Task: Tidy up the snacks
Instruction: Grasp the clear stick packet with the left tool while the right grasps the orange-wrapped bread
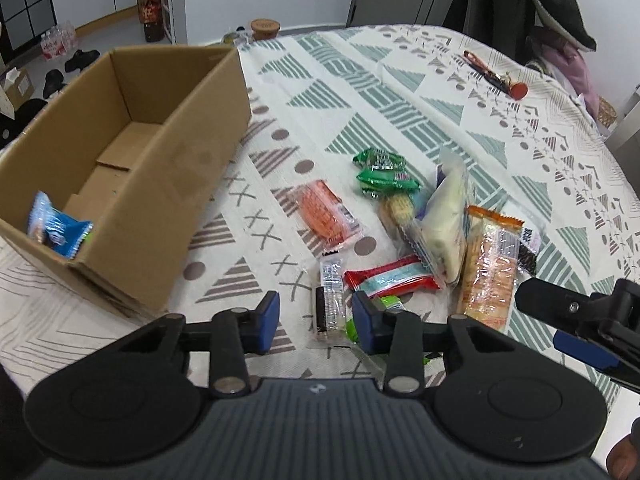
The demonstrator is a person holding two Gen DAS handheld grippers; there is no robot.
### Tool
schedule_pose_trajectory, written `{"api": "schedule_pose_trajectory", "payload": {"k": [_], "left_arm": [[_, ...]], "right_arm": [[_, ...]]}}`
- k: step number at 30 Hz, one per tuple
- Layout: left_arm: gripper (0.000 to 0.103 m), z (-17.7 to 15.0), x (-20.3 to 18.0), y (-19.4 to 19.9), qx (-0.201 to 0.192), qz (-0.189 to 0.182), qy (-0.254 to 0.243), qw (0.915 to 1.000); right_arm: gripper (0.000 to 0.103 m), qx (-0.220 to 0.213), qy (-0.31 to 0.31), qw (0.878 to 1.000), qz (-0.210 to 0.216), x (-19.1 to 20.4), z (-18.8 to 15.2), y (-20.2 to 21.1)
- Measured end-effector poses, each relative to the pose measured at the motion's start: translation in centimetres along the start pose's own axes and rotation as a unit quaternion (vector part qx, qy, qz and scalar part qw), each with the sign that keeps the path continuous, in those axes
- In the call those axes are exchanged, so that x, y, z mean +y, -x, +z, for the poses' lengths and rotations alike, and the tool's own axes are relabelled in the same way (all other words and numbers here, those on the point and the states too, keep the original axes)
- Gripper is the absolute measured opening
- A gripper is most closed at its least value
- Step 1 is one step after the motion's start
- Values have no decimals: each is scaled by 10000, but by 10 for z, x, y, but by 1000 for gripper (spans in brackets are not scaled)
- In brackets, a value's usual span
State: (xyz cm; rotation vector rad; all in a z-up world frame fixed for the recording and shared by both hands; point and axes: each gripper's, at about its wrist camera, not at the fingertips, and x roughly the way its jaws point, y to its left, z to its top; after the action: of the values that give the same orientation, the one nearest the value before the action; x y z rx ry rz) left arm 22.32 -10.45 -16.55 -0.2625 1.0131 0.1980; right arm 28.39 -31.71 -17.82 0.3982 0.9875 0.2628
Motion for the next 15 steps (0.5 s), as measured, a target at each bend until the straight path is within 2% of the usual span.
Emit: {"api": "schedule_pose_trajectory", "payload": {"k": [8, 13, 15], "left_arm": [[38, 5, -6, -23, 186, 8, -33, 9998], [24, 5, -2, -37, 376, 46, 101, 9992], [19, 5, -1, -38, 357, 61, 116, 9993]], "right_arm": [[78, 157, 300, 9991, -259, 5, 8, -29], [75, 295, 357, 9986, -249, 5, 10, -42], [68, 352, 368, 9984, -256, 4, 11, -47]]}}
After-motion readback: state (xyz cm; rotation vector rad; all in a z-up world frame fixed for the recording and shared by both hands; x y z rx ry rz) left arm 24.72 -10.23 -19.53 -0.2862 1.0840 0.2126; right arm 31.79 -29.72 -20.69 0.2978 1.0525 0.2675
